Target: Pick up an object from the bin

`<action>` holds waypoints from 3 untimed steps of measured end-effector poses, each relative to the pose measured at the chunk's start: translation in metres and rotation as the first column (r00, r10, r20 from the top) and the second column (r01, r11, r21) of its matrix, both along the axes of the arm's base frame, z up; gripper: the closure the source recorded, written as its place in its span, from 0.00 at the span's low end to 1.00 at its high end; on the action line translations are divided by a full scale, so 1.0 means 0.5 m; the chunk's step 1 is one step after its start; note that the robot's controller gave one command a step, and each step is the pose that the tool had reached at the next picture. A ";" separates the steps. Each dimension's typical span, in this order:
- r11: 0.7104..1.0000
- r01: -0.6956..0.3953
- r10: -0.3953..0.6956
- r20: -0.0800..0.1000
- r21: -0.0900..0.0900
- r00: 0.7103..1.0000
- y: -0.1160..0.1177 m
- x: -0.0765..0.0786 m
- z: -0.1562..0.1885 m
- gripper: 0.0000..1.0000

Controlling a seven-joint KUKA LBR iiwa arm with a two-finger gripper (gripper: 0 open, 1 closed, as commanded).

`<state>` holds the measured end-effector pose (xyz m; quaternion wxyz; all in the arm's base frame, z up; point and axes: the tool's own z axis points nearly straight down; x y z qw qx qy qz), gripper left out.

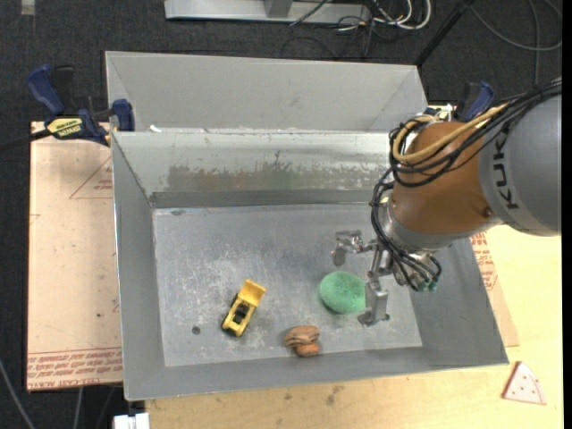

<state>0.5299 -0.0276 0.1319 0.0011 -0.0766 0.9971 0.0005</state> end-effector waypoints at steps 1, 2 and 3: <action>0.999 -0.037 0.037 0.001 0.000 0.999 -0.005 0.057 -0.125 1.00; 0.999 -0.037 0.037 0.001 0.000 0.999 -0.005 0.057 -0.125 1.00; 1.000 -0.007 0.007 0.008 -0.001 1.000 -0.033 0.027 0.203 1.00</action>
Offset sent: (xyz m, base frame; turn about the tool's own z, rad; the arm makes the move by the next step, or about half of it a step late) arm 0.0000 0.0000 0.0000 0.0000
